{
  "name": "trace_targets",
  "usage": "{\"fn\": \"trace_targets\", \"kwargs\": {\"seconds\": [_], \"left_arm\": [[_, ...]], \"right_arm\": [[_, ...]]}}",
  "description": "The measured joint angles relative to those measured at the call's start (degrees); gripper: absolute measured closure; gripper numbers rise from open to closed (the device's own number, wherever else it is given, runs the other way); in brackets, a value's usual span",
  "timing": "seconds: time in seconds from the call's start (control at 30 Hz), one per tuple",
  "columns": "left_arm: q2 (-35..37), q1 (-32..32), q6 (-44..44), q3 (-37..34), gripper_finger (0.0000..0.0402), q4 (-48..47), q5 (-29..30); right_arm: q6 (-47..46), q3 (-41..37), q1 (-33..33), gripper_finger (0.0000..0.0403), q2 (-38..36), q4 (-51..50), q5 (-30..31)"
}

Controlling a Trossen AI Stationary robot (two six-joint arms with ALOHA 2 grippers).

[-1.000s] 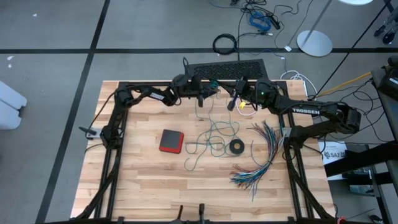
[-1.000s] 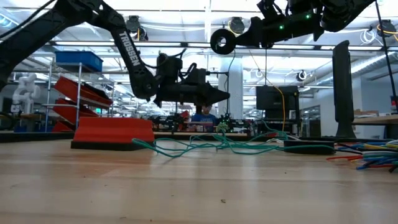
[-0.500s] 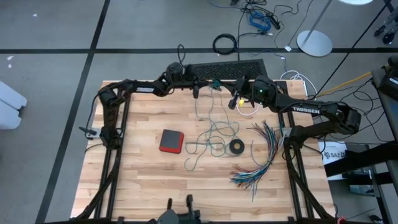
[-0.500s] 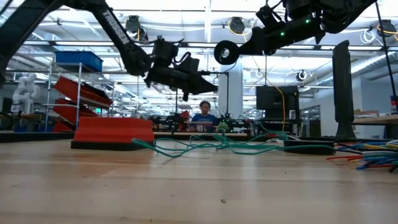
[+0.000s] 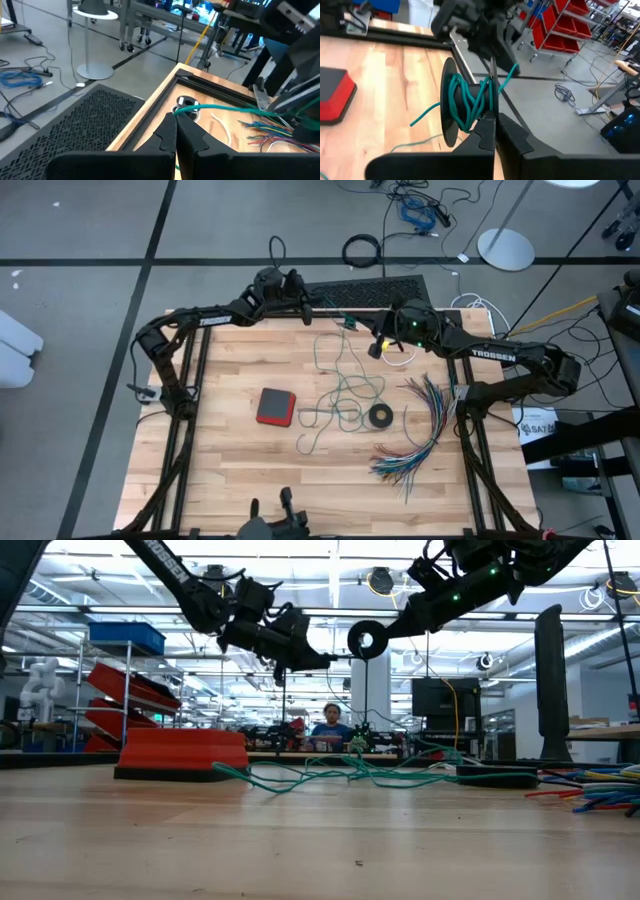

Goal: Coiling cords
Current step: Coil the green wire cable on the spool

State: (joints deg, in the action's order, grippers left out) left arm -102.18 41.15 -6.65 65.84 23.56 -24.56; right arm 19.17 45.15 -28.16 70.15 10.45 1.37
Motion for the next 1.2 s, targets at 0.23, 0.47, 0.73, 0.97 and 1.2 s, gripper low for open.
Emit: {"fn": "trace_targets", "kwargs": {"seconds": [0.23, 0.47, 0.73, 0.97, 1.2], "left_arm": [[2.48, -1.51, -0.41, 0.00, 0.0401, -4.13, 0.80], [2.97, -4.32, -1.87, 0.00, 0.0401, -5.00, 1.13], [3.03, -4.81, -2.08, 1.52, 0.0402, -5.12, 1.29], [3.03, -4.81, -3.54, 2.54, 0.0402, -5.23, 1.79], [3.03, -6.57, -3.57, 2.52, 0.0402, -7.14, 2.84]], "right_arm": [[2.75, 0.01, 0.15, 0.0403, -0.02, -0.94, 5.39], [6.39, 0.02, 0.11, 0.0403, 0.00, -3.17, 13.74], [9.93, 0.02, 1.37, 0.0403, 1.27, -2.94, 13.79], [11.68, 0.02, 1.60, 0.0403, 4.19, 0.75, 16.77], [13.75, 0.02, 2.03, 0.0403, 6.71, 4.11, 22.81]]}}
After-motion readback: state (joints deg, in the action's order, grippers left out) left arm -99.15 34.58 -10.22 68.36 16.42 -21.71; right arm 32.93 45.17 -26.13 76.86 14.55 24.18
